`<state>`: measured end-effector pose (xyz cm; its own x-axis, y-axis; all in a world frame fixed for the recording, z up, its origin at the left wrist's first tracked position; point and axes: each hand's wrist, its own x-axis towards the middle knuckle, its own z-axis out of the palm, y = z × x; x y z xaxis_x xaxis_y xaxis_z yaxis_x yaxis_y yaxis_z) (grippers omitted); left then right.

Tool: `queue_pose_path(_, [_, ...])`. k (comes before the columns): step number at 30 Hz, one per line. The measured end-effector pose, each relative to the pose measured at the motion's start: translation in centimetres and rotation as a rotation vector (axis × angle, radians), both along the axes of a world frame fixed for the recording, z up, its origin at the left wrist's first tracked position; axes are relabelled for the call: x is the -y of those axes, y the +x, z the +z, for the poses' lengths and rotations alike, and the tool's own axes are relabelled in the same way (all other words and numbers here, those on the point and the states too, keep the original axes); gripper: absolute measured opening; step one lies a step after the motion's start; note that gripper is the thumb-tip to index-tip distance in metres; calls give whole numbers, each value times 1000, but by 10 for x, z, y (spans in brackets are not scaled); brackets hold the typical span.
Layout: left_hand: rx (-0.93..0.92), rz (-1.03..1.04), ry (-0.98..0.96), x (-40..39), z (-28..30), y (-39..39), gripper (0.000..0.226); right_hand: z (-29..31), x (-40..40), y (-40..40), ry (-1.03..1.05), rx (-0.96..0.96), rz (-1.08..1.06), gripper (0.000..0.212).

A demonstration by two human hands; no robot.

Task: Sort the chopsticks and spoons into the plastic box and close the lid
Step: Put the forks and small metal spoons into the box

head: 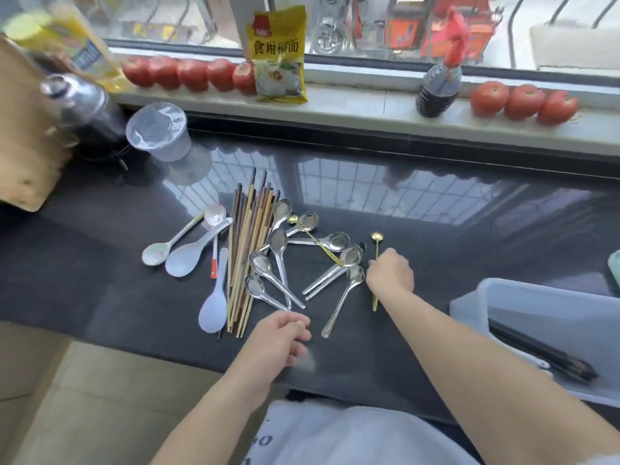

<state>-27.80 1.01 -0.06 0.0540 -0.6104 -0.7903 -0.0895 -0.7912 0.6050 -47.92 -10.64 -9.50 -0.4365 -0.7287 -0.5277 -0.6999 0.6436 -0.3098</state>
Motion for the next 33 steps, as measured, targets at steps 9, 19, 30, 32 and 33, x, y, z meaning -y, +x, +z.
queue_pose_path(9, [-144, -198, -65, 28, -11, 19, 19, 75, -47, 31, -167, 565, -323, 17])
queue_pose_path(19, [-77, 36, 37, 43, -23, 78, 28, 38, 8, 108, -159, 77, 421, 11])
queue_pose_path(30, [-155, 104, -9, 41, -12, 101, 37, 2, 44, 110, -209, -333, 747, 30])
queue_pose_path(32, [-159, 84, -9, 41, -11, 97, 37, 2, 47, 106, -231, -341, 761, 33])
queue_pose_path(33, [-160, 72, -11, 42, -9, 94, 36, 2, 49, 103, -240, -331, 752, 33])
